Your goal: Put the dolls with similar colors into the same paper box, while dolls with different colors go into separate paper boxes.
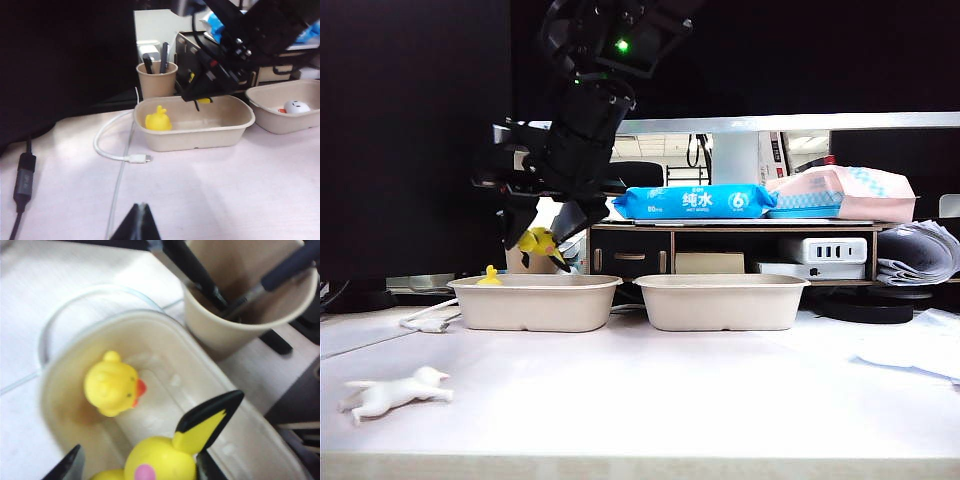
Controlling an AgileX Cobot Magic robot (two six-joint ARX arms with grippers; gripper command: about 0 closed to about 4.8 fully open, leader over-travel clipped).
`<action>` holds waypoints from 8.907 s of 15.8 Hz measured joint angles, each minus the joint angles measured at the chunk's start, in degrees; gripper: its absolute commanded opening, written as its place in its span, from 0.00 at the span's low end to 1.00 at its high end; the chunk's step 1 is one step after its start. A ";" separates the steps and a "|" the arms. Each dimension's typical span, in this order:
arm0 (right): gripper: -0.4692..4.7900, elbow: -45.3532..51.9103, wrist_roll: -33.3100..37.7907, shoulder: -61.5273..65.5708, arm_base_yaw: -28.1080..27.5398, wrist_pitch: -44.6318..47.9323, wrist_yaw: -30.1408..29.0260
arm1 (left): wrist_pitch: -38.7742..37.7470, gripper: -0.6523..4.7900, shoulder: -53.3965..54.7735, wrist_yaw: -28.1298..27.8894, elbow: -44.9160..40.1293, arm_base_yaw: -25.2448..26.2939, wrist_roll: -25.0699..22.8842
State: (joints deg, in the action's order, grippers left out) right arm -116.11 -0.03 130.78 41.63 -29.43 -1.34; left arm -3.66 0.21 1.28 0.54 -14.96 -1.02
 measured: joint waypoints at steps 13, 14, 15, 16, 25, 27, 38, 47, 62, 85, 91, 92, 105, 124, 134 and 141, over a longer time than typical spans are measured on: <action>0.67 -0.02 -10.47 -4.04 6.78 -32.20 -18.32 | -0.02 0.11 0.00 0.02 -0.04 0.04 0.00; 0.67 0.17 -14.03 -4.04 9.57 -36.33 -17.99 | -0.02 0.11 0.00 0.02 -0.04 -0.02 0.00; 0.70 0.26 -15.85 -4.02 11.56 -38.40 -17.14 | -0.02 0.11 0.00 0.00 -0.04 -0.61 0.00; 0.76 0.26 -17.31 -4.02 13.64 -39.26 -16.06 | 0.22 0.11 1.42 0.02 0.09 -2.45 0.00; 0.84 0.24 -20.46 -1.55 17.94 -32.11 -11.47 | -2.27 0.11 15.82 -1.38 2.29 -9.70 0.02; 0.83 0.26 -20.63 -1.22 17.62 -32.11 -10.49 | -2.27 0.11 15.34 -1.46 2.29 -9.70 0.00; 0.83 0.28 -20.81 1.53 16.20 -28.94 -10.25 | -3.61 0.11 7.45 -1.46 1.55 -9.70 0.00; 0.83 0.26 -18.36 2.69 15.56 -30.60 -10.19 | -2.93 0.11 2.23 -1.29 0.92 -9.70 0.02; 0.83 -0.09 -16.98 4.13 15.58 -26.80 -10.19 | -5.79 0.11 -0.02 -1.42 0.09 -9.57 0.02; 0.08 -0.50 -15.80 3.56 10.08 -29.11 -9.22 | -5.79 0.11 -0.02 -1.42 0.09 -9.62 0.02; 0.08 0.44 -14.80 1.79 4.83 -31.12 -7.61 | -5.95 0.11 5.20 -1.46 0.13 -12.15 0.02; 0.08 0.59 -14.32 0.61 3.30 -31.02 -7.48 | -6.01 0.11 7.04 -1.46 0.13 -13.99 0.02; 0.08 0.22 -13.68 -5.33 -14.67 -25.88 -7.21 | -5.11 0.11 15.56 -1.29 0.04 -21.86 0.85; 0.07 0.57 -6.19 -28.52 -16.06 -26.77 -13.40 | -3.69 0.11 0.22 3.28 0.13 4.31 2.16; 0.08 0.42 -1.20 -54.90 -1.44 -23.10 -10.29 | -3.65 0.11 -0.02 3.69 0.02 4.33 2.16; 0.08 0.46 -1.22 -64.92 2.58 -23.56 -7.80 | -3.65 0.11 -0.02 3.69 0.02 4.33 2.16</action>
State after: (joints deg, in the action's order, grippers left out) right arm -115.66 -1.26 65.87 44.21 -52.99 -9.15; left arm -7.31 0.19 4.97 0.56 -10.63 1.15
